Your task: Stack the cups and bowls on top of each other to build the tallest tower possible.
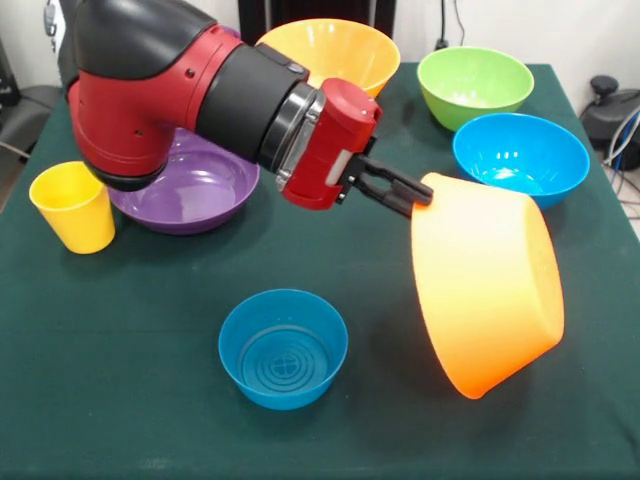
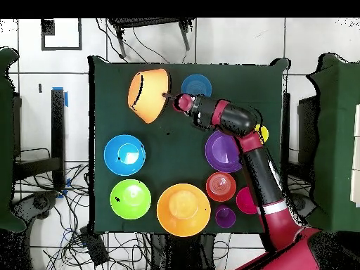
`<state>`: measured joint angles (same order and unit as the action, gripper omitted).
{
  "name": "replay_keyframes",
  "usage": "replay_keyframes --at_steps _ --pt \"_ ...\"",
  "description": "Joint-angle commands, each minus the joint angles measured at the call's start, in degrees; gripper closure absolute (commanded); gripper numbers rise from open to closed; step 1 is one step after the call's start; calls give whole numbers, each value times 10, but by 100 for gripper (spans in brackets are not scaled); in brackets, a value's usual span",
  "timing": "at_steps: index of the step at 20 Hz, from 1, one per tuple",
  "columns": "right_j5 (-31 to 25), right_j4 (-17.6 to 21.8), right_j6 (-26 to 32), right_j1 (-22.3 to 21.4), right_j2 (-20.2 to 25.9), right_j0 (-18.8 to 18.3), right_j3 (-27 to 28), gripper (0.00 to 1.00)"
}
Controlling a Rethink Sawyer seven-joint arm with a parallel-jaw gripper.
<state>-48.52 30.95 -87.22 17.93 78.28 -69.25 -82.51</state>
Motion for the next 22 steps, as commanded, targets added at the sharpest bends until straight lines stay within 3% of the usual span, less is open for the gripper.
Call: replay_keyframes --at_steps 1,22 --pt "-75 4 243 -9 -67 19 112 100" --pt "-122 -7 277 -21 -69 15 142 100"
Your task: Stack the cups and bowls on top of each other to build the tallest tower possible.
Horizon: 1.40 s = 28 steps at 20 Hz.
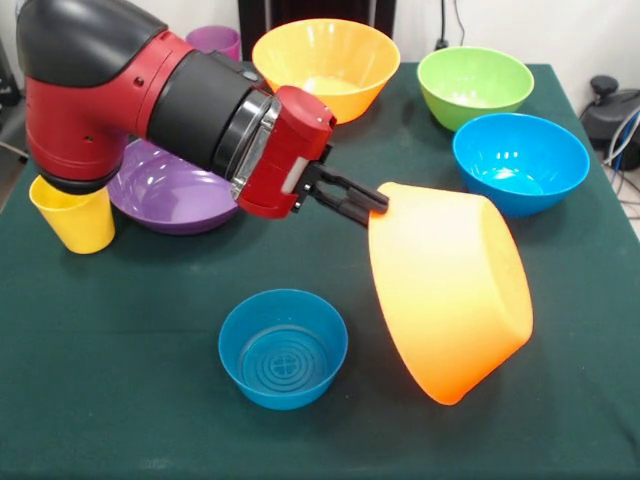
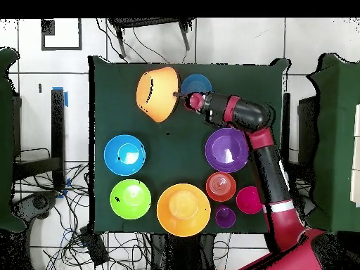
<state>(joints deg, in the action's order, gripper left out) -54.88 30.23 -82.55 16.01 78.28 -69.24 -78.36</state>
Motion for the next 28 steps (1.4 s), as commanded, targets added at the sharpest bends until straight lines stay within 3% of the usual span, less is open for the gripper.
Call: replay_keyframes --at_steps 1,22,23,28 --pt "-59 0 233 -1 -68 15 102 100" --pt "-95 -18 276 -2 -64 37 156 100" --pt "-96 -20 276 -2 -64 37 156 0" --pt "-82 -21 274 2 -61 35 149 0"
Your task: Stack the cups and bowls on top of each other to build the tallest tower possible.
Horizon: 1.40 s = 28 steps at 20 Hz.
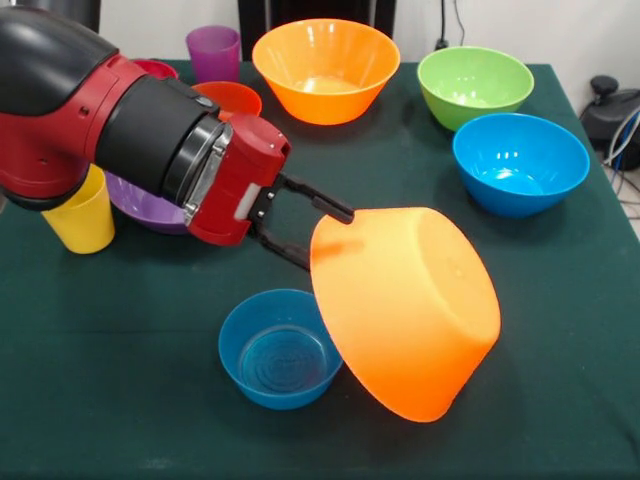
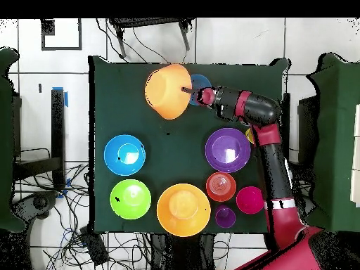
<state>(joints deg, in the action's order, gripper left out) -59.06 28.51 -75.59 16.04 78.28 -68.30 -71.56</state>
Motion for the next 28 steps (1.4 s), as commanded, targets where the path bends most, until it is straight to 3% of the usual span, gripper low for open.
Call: replay_keyframes --at_steps 1,11,16,22,28 --pt "-37 -4 205 2 -61 24 80 0" --pt "-5 20 200 -19 -66 20 68 0" --pt "39 55 210 -37 -67 5 44 0" --pt "60 88 224 -52 -73 8 60 0" --pt "55 89 225 -56 -78 13 73 0"
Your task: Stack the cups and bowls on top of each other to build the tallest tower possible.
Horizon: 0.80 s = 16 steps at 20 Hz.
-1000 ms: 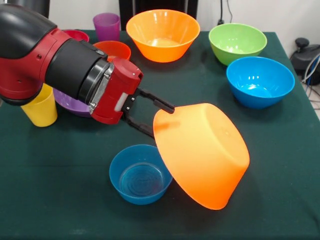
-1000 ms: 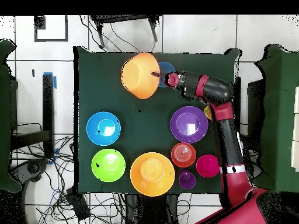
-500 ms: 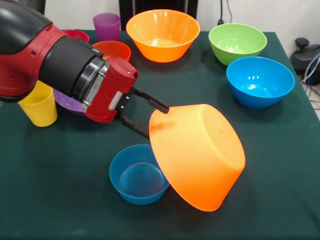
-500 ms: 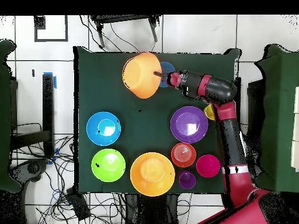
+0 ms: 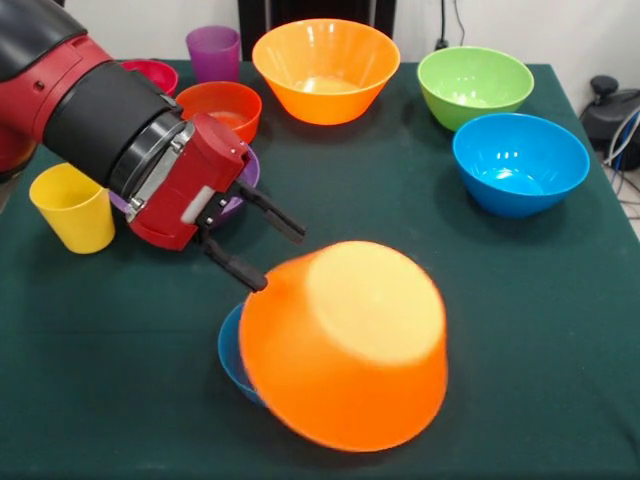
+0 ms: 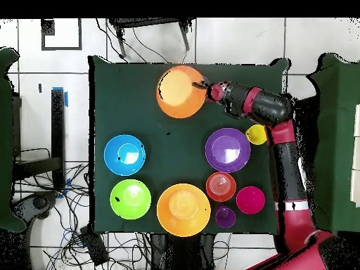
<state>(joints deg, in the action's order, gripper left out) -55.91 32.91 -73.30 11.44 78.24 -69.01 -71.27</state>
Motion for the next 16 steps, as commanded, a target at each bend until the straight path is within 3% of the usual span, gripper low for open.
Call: replay_keyframes --at_steps 1,9,16 --pt "25 45 198 -12 -77 20 67 0" --pt "59 70 213 -18 -77 17 62 0" --pt "74 82 182 -30 -91 17 52 0"
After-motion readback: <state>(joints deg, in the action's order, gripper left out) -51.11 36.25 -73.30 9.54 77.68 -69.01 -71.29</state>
